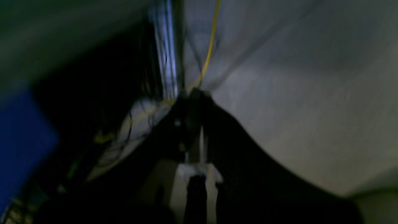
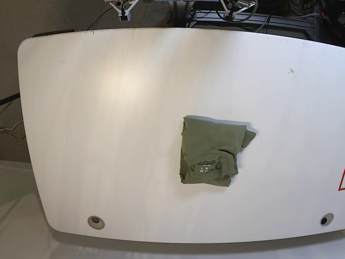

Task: Fold the T-shirt properly

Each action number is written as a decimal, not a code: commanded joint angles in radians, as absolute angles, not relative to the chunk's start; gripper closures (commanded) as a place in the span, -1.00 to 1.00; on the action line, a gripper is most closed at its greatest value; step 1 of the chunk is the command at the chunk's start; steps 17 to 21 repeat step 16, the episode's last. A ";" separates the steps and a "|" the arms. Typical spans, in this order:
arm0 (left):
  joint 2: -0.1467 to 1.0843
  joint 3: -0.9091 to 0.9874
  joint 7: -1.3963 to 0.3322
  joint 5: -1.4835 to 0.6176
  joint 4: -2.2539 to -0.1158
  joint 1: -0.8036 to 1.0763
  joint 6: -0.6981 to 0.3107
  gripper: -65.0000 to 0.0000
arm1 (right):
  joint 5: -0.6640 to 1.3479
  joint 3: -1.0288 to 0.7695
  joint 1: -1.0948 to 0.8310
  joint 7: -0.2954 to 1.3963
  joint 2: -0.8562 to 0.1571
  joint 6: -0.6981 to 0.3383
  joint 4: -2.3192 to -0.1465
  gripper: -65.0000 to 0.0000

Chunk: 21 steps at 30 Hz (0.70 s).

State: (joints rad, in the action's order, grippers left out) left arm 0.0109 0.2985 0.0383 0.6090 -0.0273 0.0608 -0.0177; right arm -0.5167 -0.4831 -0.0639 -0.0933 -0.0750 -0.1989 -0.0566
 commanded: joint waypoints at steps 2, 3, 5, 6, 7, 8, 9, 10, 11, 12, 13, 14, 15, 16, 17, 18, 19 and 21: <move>0.019 0.300 0.031 0.611 -0.028 0.053 -0.008 0.99 | -0.515 -0.484 -0.093 -0.073 -0.074 -0.203 -0.047 1.00; 0.019 0.300 0.031 0.611 -0.028 0.051 -0.008 0.99 | -0.515 -0.484 -0.093 -0.074 -0.074 -0.203 -0.047 1.00; 0.019 0.300 0.030 0.611 -0.028 0.050 -0.008 0.99 | -0.513 -0.484 -0.093 -0.074 -0.077 -0.203 -0.047 1.00; 0.019 0.300 0.030 0.611 -0.028 0.050 -0.008 0.99 | -0.510 -0.486 -0.093 -0.074 -0.077 -0.203 -0.047 1.00; 0.019 0.300 0.030 0.611 -0.028 0.050 -0.008 0.99 | -0.509 -0.486 -0.093 -0.074 -0.077 -0.203 -0.047 1.00; 0.019 0.300 0.030 0.611 -0.028 0.048 -0.008 0.99 | -0.509 -0.487 -0.093 -0.074 -0.079 -0.203 -0.047 1.00; 0.019 0.300 0.030 0.611 -0.028 0.047 -0.008 0.99 | -0.507 -0.489 -0.094 -0.074 -0.079 -0.203 -0.047 1.00; 0.019 0.300 0.030 0.611 -0.028 0.044 -0.008 0.99 | -0.507 -0.489 -0.094 -0.074 -0.079 -0.203 -0.047 1.00; 0.019 0.300 0.030 0.611 -0.025 0.038 -0.008 0.99 | -0.507 -0.489 -0.094 -0.076 -0.079 -0.203 -0.047 1.00; 0.019 0.300 0.030 0.611 -0.025 0.036 -0.008 0.99 | -0.507 -0.489 -0.094 -0.076 -0.079 -0.203 -0.047 1.00; 0.019 0.300 0.030 0.611 -0.024 0.033 -0.008 0.99 | -0.507 -0.489 -0.094 -0.077 -0.079 -0.203 -0.047 1.00; 0.019 0.300 0.028 0.611 -0.024 0.031 -0.008 0.99 | -0.507 -0.489 -0.094 -0.077 -0.079 -0.203 -0.047 1.00; 0.019 0.300 0.028 0.611 -0.022 0.031 -0.008 0.99 | -0.507 -0.489 -0.094 -0.077 -0.079 -0.203 -0.047 1.00; 0.019 0.298 0.028 0.611 -0.022 0.030 -0.008 0.99 | -0.507 -0.489 -0.094 -0.077 -0.079 -0.203 -0.047 1.00; 0.019 0.298 0.028 0.611 -0.022 0.030 -0.008 0.99 | -0.507 -0.489 -0.094 -0.077 -0.079 -0.203 -0.047 1.00; 0.019 0.298 0.028 0.611 -0.022 0.030 -0.008 0.99 | -0.507 -0.489 -0.094 -0.077 -0.079 -0.203 -0.047 1.00; 0.019 0.298 0.028 0.611 -0.022 0.030 -0.008 0.99 | -0.507 -0.489 -0.094 -0.077 -0.079 -0.203 -0.047 1.00; 0.019 0.298 0.028 0.611 -0.022 0.030 -0.008 0.99 | -0.507 -0.489 -0.094 -0.077 -0.079 -0.203 -0.047 1.00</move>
